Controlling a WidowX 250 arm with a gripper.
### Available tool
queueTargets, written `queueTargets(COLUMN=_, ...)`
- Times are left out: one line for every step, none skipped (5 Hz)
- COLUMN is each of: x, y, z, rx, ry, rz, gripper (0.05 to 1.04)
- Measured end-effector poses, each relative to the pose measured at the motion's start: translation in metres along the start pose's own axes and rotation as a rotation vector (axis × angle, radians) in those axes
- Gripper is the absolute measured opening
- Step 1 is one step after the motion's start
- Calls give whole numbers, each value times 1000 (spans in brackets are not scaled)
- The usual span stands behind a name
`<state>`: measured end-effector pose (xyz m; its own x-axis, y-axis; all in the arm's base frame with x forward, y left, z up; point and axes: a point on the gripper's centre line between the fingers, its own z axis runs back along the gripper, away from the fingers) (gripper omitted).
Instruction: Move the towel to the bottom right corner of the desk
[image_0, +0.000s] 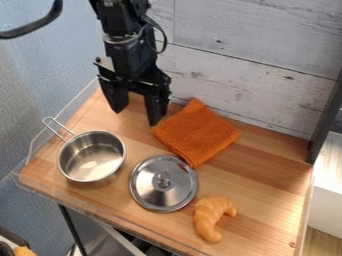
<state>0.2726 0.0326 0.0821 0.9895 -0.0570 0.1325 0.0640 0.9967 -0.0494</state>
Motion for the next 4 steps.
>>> queueTargets(x=-3, y=0, z=-6, rx=-5, ry=24, rz=8, gripper=1001)
queueTargets(x=1, y=1, z=-11, rx=-5, ry=21, rz=45, gripper=1001)
queueTargets(x=19, y=-8, z=-20, rx=27, ry=32, rz=48, gripper=1001)
queueTargets(x=39, y=-10, z=-45, rx=58, ry=5, rz=17, gripper=1001)
